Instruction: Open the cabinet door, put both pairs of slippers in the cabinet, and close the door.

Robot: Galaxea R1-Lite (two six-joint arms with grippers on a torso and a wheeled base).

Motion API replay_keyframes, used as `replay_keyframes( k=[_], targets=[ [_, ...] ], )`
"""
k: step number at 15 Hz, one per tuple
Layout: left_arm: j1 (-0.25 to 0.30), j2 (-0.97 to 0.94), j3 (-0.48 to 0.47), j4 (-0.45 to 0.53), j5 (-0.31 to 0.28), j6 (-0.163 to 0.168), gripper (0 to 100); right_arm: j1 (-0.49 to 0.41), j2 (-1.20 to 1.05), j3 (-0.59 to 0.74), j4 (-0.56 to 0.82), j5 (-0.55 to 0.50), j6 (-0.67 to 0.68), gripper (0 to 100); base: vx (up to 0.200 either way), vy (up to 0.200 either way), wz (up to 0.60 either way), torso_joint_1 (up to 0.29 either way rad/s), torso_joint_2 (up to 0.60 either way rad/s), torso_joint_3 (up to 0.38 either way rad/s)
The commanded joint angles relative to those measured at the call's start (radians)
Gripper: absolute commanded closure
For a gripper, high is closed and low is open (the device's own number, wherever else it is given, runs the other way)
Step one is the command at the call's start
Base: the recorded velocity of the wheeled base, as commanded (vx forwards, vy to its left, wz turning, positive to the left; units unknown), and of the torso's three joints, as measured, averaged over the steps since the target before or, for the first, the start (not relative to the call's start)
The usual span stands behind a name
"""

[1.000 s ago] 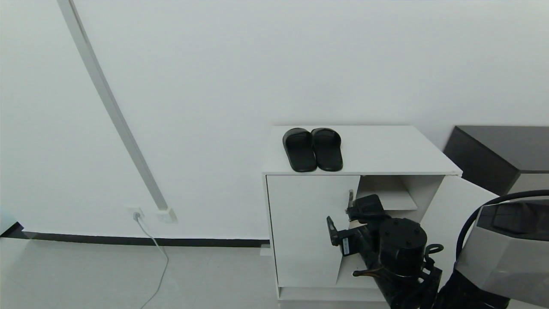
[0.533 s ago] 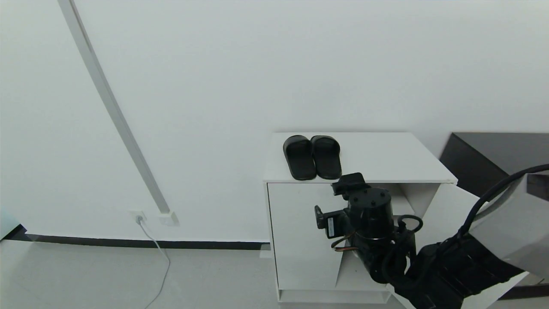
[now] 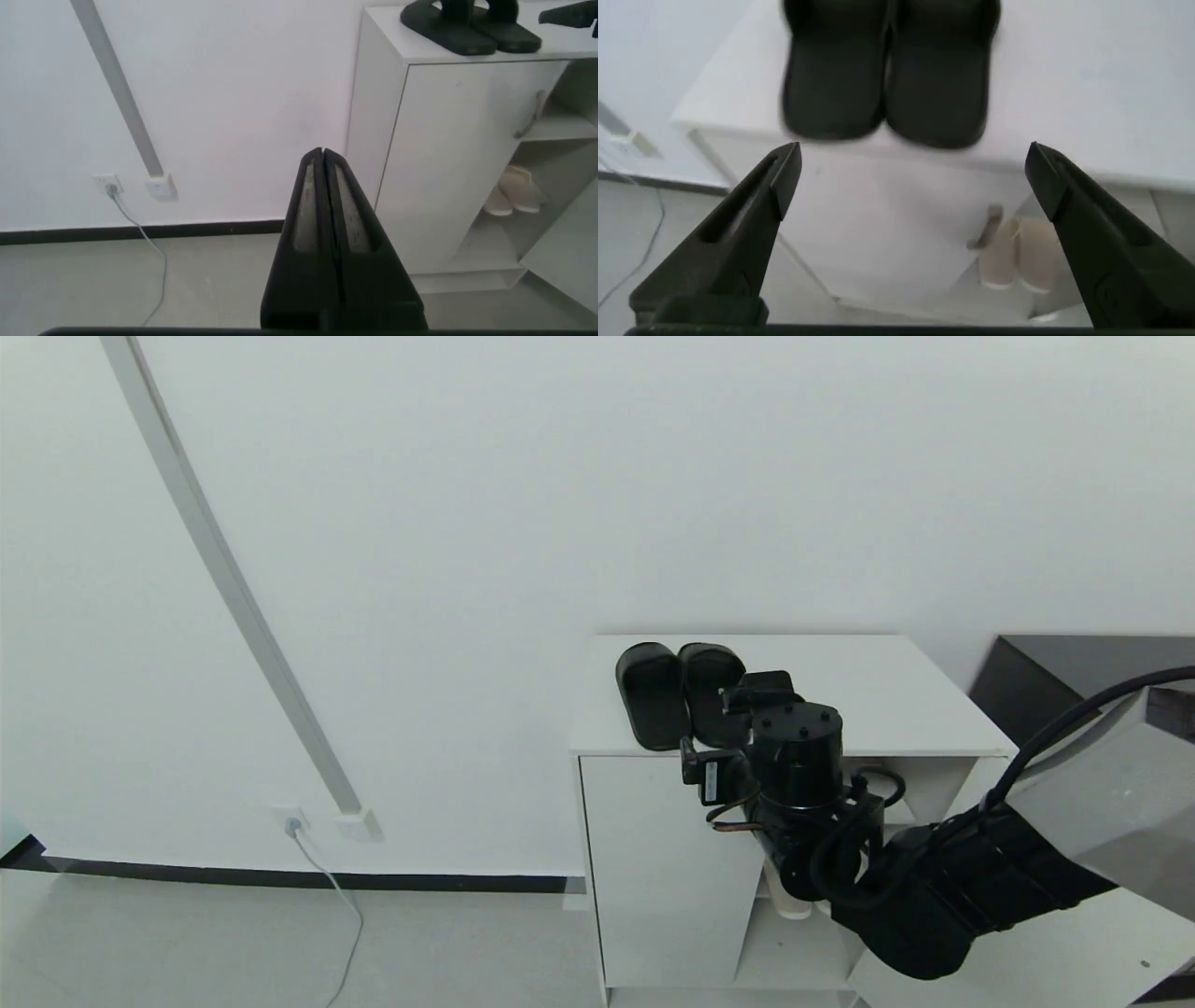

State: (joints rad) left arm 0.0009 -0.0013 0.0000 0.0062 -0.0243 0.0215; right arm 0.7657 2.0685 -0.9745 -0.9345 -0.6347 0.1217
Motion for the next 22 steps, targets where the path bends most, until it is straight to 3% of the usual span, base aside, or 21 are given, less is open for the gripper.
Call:
replay_keyframes(
  k=[1,8,16,22],
  targets=[
    [0.001,0.001,0.0,0.0,0.0,0.0,100,0.003,0.005,-0.001,-0.003,0.001,-0.001,0,0.2,0.0,0.0,0.012,0.01,-0.007],
    [0.001,0.001,0.0,0.0,0.0,-0.002,100,-0.016,0.055,-0.044,-0.001,0.015,0.001,0,0.2,0.0,0.0,0.005,0.0,0.0],
    [0.001,0.001,0.0,0.0,0.001,-0.002,100,-0.02,0.165,-0.127,0.0,0.07,0.001,0,0.0,0.0,0.0,0.0,0.0,0.0],
    [0.001,0.001,0.0,0.0,0.001,-0.003,100,-0.063,0.271,-0.27,0.028,0.082,-0.002,0,0.0,0.0,0.0,0.0,0.0,0.0]
  ],
)
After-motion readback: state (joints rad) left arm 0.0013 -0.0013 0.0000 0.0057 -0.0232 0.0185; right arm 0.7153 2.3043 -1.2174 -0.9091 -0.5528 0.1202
